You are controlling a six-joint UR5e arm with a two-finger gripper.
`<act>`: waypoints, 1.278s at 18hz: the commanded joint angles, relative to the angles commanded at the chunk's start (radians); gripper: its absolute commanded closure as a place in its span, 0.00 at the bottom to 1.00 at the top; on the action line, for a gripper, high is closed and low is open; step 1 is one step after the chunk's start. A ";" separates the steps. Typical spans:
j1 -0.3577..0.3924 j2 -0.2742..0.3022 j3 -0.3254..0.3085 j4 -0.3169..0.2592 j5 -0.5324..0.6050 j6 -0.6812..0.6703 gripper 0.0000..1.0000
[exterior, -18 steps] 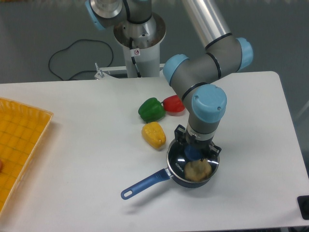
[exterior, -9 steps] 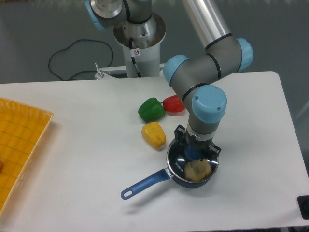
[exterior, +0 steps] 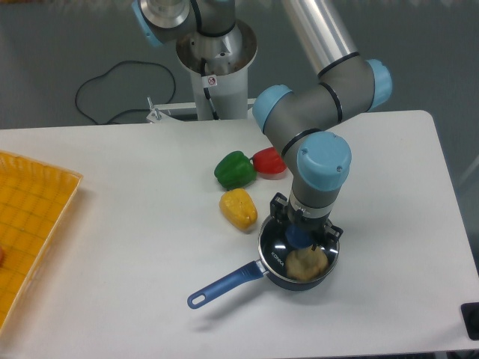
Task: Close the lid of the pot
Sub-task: 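Hold the lid on the saucepan by its knob, then open the gripper and lift away from the lid knob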
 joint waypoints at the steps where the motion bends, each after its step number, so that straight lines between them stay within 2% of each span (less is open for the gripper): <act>1: 0.000 0.003 -0.002 0.000 0.000 0.002 0.00; 7: -0.005 0.081 -0.047 -0.002 0.002 -0.002 0.00; 14: -0.014 0.219 -0.090 -0.043 0.003 0.002 0.00; 16: 0.003 0.233 -0.090 -0.080 0.002 0.005 0.00; 18: 0.037 0.239 -0.090 -0.090 0.002 0.021 0.00; 23: 0.150 0.239 -0.095 -0.104 0.002 0.199 0.00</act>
